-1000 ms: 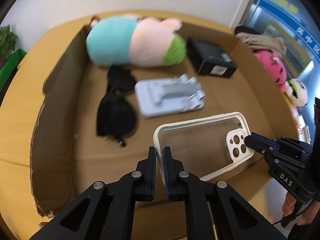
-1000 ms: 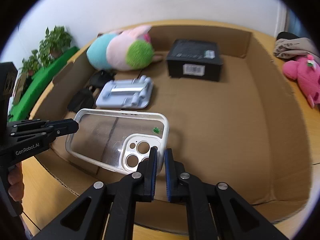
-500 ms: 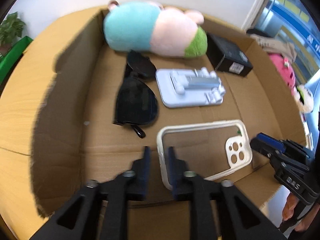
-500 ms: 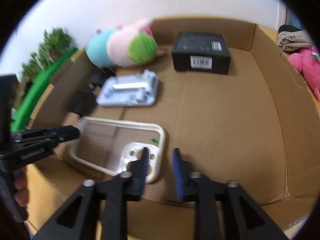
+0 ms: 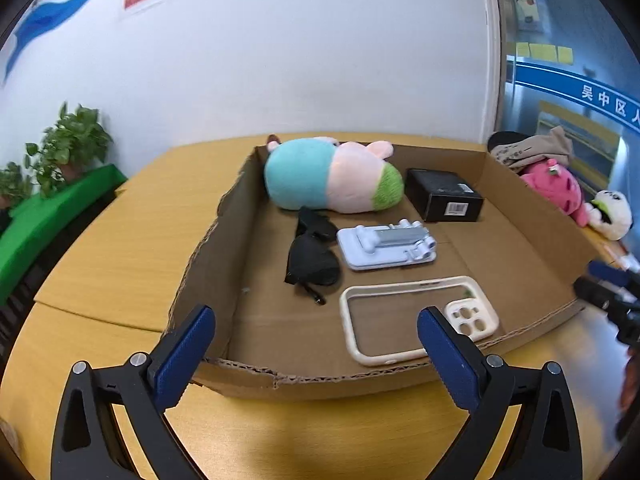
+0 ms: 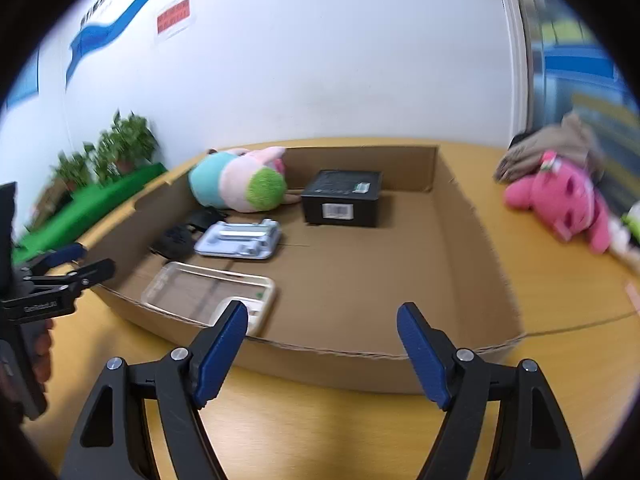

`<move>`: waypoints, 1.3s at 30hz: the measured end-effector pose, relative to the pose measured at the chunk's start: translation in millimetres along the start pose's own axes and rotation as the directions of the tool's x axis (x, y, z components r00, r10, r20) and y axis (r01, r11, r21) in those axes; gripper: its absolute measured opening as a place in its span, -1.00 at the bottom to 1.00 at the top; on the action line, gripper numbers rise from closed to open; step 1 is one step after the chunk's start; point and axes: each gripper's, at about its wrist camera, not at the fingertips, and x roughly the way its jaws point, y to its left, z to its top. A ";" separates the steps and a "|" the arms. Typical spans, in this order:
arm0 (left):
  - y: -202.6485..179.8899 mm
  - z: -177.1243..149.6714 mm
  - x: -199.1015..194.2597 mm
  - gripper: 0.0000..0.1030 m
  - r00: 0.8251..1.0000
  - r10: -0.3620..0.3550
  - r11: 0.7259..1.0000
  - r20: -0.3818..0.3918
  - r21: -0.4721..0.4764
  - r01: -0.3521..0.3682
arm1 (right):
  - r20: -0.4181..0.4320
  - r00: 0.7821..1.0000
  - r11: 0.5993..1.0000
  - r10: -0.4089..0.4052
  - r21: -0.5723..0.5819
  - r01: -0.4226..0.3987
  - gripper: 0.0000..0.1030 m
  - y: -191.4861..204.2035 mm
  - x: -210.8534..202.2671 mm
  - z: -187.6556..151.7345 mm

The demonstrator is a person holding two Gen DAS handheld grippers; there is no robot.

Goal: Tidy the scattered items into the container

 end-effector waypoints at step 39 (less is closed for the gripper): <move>-15.1 -16.8 -6.9 1.00 0.995 0.013 0.997 0.094 -0.075 -0.006 | 0.094 0.993 0.997 -0.077 -0.002 0.077 0.73 8.9 9.3 -9.6</move>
